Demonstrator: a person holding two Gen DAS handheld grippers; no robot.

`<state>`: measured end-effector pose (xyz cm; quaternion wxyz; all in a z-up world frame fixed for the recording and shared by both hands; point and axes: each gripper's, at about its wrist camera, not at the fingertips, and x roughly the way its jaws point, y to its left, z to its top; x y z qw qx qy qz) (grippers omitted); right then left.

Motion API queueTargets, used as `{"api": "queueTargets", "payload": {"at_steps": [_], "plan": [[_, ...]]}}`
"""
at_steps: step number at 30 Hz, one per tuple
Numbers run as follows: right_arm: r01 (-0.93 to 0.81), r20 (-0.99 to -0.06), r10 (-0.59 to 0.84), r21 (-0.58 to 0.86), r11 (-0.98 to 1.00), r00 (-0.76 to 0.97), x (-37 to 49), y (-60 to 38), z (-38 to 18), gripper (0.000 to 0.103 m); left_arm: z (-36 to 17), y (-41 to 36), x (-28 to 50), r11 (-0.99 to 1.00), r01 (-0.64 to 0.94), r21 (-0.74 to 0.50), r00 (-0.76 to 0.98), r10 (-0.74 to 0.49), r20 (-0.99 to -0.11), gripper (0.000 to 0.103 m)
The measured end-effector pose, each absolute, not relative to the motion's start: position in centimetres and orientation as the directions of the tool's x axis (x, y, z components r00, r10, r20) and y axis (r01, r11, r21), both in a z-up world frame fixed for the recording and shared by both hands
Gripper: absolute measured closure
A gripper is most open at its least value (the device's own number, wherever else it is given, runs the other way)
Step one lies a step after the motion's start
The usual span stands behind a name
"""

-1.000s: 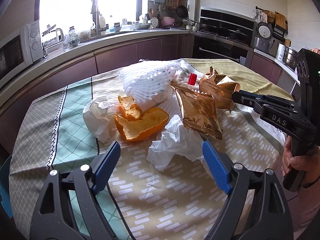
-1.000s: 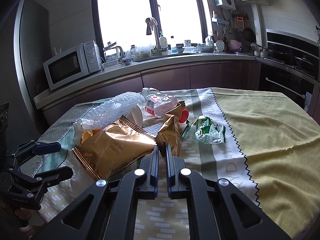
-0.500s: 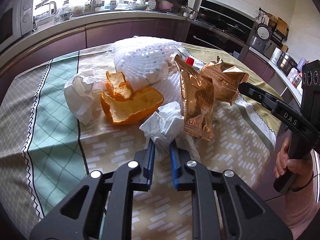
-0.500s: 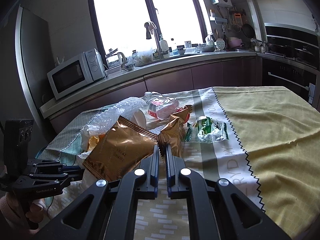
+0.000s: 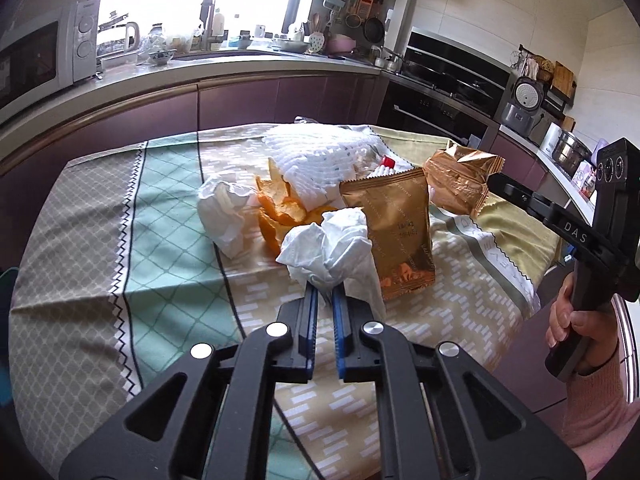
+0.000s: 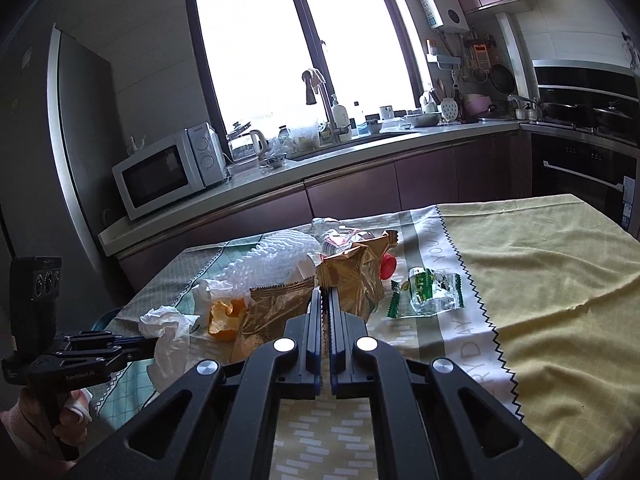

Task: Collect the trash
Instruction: 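Grasp a white tissue with the left gripper while the right gripper grasps a gold wrapper, then carry tissue and wrapper to the teal wastebasket and open both grippers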

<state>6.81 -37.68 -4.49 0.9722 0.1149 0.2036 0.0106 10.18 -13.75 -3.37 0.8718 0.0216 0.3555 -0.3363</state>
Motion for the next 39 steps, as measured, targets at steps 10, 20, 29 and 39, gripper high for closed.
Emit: {"api": "queueTargets", "payload": {"at_steps": [10,20,29,39], "plan": [[-0.004,-0.325,0.065,0.184,0.983,0.943,6.3,-34.9,-1.2,0.101,-1.8,-6.8,9.2,0.831,0.521,-0.198,0.606,-0.523,-0.6,0.095],[-0.158,-0.351,0.214,0.181,0.971,0.912,8.4,-29.1,-1.1,0.101,-0.7,0.9,8.9,0.885,0.414,-0.213,0.684,-0.457,-0.569,0.095],[-0.04,-0.537,0.179,0.261,0.964,0.825,9.4,-30.1,-7.0,0.054,-2.8,3.3,9.2,0.893,0.379,-0.244,0.664,-0.446,-0.6,0.095],[-0.037,-0.603,0.25,0.343,0.939,0.757,9.6,-30.2,-10.5,0.078,-3.6,1.8,9.3,0.884,0.393,-0.252,0.645,-0.46,-0.61,0.095]]}}
